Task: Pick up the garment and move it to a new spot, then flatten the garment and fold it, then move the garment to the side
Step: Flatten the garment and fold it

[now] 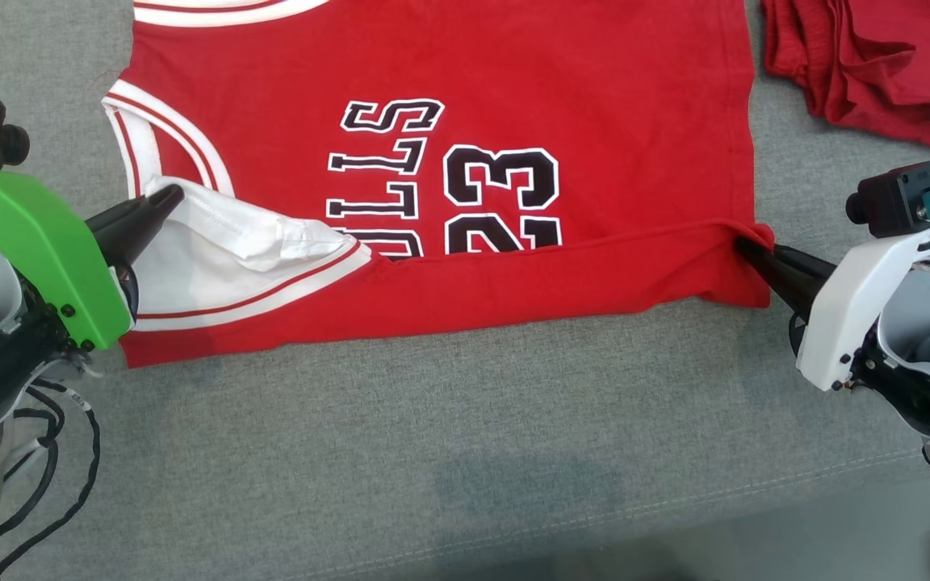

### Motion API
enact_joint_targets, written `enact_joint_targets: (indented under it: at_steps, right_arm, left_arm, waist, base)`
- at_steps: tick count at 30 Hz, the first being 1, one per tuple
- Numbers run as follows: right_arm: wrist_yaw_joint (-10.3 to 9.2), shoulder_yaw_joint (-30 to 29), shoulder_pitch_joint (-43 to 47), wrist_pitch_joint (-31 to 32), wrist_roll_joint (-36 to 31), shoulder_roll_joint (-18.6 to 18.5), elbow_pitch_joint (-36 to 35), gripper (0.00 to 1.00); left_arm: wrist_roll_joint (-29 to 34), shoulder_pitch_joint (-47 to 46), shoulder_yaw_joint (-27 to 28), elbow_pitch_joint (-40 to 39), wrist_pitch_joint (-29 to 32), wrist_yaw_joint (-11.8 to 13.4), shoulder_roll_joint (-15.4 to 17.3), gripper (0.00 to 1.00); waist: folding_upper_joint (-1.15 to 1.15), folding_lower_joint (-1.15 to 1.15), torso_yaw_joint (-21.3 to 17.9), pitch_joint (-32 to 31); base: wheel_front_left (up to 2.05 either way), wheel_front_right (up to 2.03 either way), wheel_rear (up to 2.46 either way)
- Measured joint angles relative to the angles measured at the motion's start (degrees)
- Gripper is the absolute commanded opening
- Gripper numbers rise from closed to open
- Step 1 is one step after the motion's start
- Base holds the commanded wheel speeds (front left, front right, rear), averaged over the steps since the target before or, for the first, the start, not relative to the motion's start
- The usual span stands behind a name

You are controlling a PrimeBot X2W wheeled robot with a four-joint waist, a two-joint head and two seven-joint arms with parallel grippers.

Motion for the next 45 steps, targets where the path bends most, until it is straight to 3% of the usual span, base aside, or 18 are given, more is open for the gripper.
enact_joint_targets:
  at_steps: [3,4,5,6,7,16,23,29,37,45]
  right_arm:
    - [0.15,0.11,-0.52,-0.02,-0.02,0.40,0.79,0.00]
    - [0.12,0.10,-0.76,-0.09,-0.09,0.53,1.08,0.23]
    - [0.02,0.10,-1.07,-0.20,-0.18,0.67,1.33,0.44]
    - [-0.05,0.11,-1.27,-0.53,-0.51,0.76,1.47,0.81]
    - [-0.16,0.11,-1.46,-0.59,-0.98,0.85,1.65,1.00]
    - [-1.21,-0.52,-2.18,-2.64,-2.57,1.20,4.78,1.00]
    - [-1.30,-1.08,-1.29,-4.91,-3.12,0.73,3.64,1.00]
    - [-1.74,-1.15,5.82,-5.35,-3.10,-0.57,3.26,1.00]
    - [-1.80,-0.89,7.27,-5.37,-2.86,-0.52,2.81,1.00]
    - [-1.79,0.10,7.49,-5.20,-2.48,-0.18,2.37,1.00]
  left_arm:
    - [0.62,-0.44,-0.12,1.04,-0.02,0.00,-0.16,0.00]
    - [1.02,-0.74,-0.08,1.31,-0.13,0.00,-0.27,0.11]
    - [1.35,-1.15,-0.11,1.47,-0.31,0.01,-0.29,0.44]
    - [1.43,-1.53,-0.12,1.59,-0.62,0.01,-0.30,0.89]
    - [1.49,-1.87,-0.16,1.85,-0.71,0.01,-0.30,1.00]
    - [2.15,-2.46,-0.26,5.45,-4.28,-1.10,-1.29,1.00]
    - [4.94,-1.57,4.25,2.00,-10.06,-2.00,0.30,1.00]
    - [4.41,9.55,3.44,0.73,-11.71,-2.48,-1.10,1.00]
    - [4.15,16.61,1.44,-0.89,-12.24,-2.48,-2.38,1.00]
    - [5.98,19.82,0.98,-1.68,-13.21,-2.48,-1.61,1.00]
  waist:
    - [0.00,0.00,-0.17,0.23]
    - [0.00,0.00,-0.20,0.28]
    - [0.00,0.00,-0.21,0.33]
    - [0.00,0.00,-0.22,0.37]
    - [0.00,0.00,-0.22,0.40]
    - [0.00,0.00,-0.03,-1.06]
    - [0.00,0.00,-0.12,-3.07]
    - [0.00,0.00,0.72,-5.10]
    - [0.00,0.00,2.61,-5.98]
    - [0.00,0.00,3.74,-5.28]
  base:
    - [0.00,0.00,0.00]
    - [0.00,0.00,0.00]
    - [0.00,0.00,0.00]
    - [0.00,0.00,0.00]
    - [0.00,0.00,0.00]
    - [0.00,0.00,0.00]
    - [0.00,0.00,0.00]
    - [0.00,0.00,0.00]
    - [0.00,0.00,0.00]
    - [0.00,0.00,0.00]
